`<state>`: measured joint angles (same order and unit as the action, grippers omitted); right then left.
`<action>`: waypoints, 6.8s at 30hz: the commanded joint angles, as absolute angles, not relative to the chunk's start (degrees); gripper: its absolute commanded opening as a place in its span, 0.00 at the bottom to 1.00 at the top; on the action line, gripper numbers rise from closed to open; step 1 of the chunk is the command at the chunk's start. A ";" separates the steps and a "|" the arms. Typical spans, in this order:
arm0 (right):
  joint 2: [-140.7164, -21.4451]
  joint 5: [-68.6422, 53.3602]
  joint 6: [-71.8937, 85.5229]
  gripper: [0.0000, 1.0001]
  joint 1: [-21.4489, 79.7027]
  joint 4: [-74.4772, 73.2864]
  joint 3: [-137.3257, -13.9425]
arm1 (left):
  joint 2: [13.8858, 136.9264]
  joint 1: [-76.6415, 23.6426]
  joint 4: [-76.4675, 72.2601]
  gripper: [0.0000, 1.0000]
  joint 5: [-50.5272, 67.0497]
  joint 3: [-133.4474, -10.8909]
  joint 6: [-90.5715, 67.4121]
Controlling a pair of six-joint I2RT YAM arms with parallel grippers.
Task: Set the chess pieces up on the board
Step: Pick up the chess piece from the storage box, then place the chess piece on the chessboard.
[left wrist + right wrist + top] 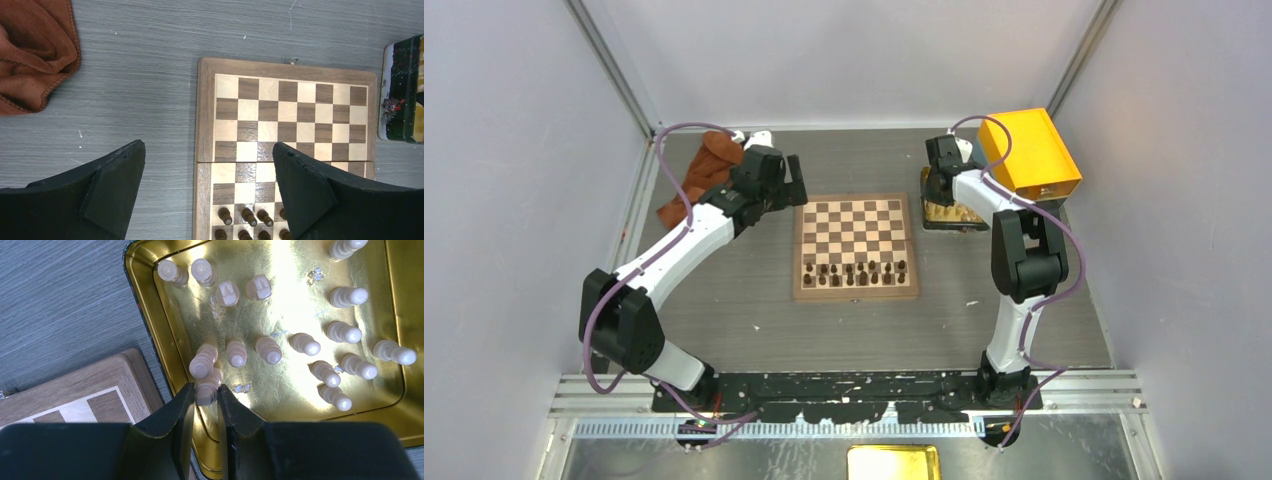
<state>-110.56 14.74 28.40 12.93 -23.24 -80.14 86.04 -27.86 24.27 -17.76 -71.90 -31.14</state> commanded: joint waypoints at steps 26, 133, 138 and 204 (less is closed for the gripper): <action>-104.04 15.36 27.83 0.01 12.71 -22.54 -81.13 | 84.74 -27.95 22.32 1.00 -17.67 -73.04 -32.40; -122.84 15.21 23.97 0.01 31.82 -41.70 -115.44 | 80.33 -26.63 19.43 1.00 -20.56 -65.15 -32.78; -123.72 14.30 24.30 0.01 31.96 -41.15 -114.93 | 80.82 -26.63 19.39 1.00 -20.50 -65.38 -32.94; -130.31 12.71 24.70 0.01 35.44 -42.10 -120.41 | 81.38 -26.63 19.62 1.00 -20.70 -65.24 -32.94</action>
<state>-130.65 11.68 25.39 35.20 -42.50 -118.43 82.19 -26.92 22.52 -19.92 -64.99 -32.60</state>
